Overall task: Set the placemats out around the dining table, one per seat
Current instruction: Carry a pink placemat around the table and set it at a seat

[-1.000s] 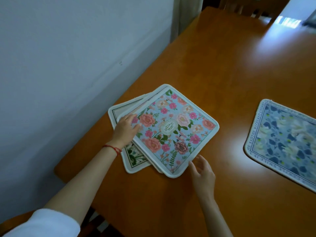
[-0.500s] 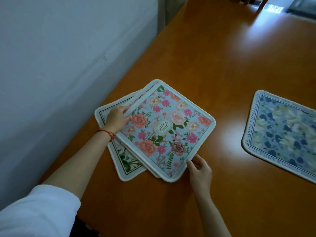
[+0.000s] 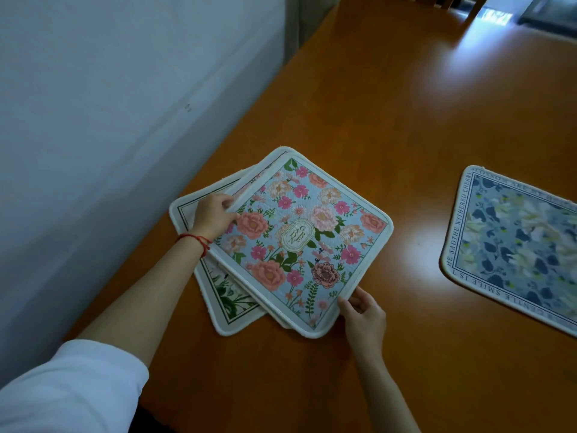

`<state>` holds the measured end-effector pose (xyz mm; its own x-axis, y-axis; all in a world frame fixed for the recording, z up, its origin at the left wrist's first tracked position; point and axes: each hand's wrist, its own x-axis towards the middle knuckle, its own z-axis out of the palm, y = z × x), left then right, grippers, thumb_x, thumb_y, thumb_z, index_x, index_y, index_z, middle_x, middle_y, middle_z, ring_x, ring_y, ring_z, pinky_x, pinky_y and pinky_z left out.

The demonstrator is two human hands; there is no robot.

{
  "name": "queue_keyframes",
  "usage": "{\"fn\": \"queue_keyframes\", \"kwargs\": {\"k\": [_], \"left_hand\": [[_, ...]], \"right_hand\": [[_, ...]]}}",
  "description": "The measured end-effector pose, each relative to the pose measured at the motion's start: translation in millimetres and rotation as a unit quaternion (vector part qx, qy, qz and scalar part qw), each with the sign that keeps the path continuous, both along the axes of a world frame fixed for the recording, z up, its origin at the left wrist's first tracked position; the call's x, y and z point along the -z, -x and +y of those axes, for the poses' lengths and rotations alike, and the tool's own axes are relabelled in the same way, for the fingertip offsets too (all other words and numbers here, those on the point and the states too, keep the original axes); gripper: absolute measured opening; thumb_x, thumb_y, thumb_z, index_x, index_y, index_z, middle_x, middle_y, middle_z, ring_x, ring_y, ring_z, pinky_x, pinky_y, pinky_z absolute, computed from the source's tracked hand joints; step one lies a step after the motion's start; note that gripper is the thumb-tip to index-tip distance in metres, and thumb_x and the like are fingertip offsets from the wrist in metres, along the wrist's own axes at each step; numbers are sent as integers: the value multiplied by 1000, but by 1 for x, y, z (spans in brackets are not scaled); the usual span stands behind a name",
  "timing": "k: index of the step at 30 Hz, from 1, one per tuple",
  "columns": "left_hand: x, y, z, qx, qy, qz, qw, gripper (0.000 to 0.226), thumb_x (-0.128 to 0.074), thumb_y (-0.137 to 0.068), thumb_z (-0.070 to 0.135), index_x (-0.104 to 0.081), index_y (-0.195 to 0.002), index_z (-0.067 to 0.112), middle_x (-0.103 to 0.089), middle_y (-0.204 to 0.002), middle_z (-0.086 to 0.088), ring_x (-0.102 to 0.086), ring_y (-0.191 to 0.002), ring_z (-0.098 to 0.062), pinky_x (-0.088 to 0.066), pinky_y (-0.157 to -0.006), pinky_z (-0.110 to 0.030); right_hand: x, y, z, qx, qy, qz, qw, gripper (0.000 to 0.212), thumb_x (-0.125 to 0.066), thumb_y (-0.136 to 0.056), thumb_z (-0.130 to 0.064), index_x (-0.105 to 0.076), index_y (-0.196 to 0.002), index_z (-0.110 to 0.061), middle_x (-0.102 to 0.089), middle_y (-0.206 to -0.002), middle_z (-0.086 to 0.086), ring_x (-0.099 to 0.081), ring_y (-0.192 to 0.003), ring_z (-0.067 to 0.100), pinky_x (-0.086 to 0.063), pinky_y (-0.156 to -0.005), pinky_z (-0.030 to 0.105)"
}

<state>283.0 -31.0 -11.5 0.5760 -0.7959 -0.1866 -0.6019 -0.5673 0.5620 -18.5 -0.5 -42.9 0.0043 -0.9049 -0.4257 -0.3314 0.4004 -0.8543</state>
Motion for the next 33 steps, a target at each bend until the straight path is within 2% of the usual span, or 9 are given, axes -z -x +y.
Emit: {"fn": "queue_keyframes", "kwargs": {"k": [4,7,11,13,17,24,30,33], "left_hand": [[-3,2,1,-33,-7,29,999,40,-71,-76,4,-61,-113,-5,-64,-115,-20,-59,-106,-31,-43,-90,-30],[-4,6,3,-51,-8,50,997,35,-69,-76,1,-63,-110,-6,-66,-111,-20,-60,-104,-30,-41,-84,-26],[-5,12,4,-67,-16,73,995,32,-68,-76,0,-64,-108,-5,-66,-108,-20,-58,-88,-24,-41,-78,-25],[-4,14,4,-77,-12,90,993,33,-69,-76,-1,-64,-108,-6,-66,-108,-20,-55,-84,-21,-43,-79,-26],[-3,15,7,-95,-3,122,988,36,-70,-75,0,-63,-109,-5,-66,-107,-22,-59,-87,-27,-47,-79,-30],[-5,19,13,-85,-12,178,980,37,-71,-75,2,-63,-111,-3,-66,-105,-22,-63,-81,-28,-54,-79,-39],[-7,27,18,-74,-15,169,983,36,-73,-75,6,-65,-109,-1,-61,-106,-5,-65,-88,-32,-54,-83,-47],[-6,28,23,-83,-6,184,979,34,-73,-75,7,-65,-107,-1,-68,-103,-20,-66,-86,-33,-55,-81,-47]], "right_hand": [[1,6,-1,-2,4,9,1000,33,-60,-86,-7,-56,-119,-6,-63,-84,-7,-63,-77,5,-54,-55,13],[2,14,-1,1,9,16,1000,33,-60,-86,-7,-57,-118,-6,-63,-85,-6,-64,-80,10,-55,-56,15],[3,21,-2,5,13,18,1000,30,-61,-86,-8,-58,-115,-7,-63,-85,-6,-64,-82,13,-55,-55,15],[4,23,-2,8,16,19,1000,27,-61,-86,-8,-59,-113,-7,-63,-85,-7,-64,-80,11,-54,-55,14],[6,24,-6,19,21,20,999,21,-62,-85,-12,-60,-106,-9,-64,-84,-6,-65,-79,12,-55,-55,15],[6,25,-22,44,12,19,999,22,-65,-84,-16,-61,-103,-7,-67,-92,7,-66,-81,20,-55,-63,31],[4,32,-26,45,15,17,999,20,-66,-83,-17,-61,-101,-9,-67,-89,4,-66,-79,18,-56,-63,30],[1,34,-27,38,32,26,998,15,-66,-83,-15,-61,-97,-10,-65,-83,0,-66,-76,16,-55,-61,28]]}}
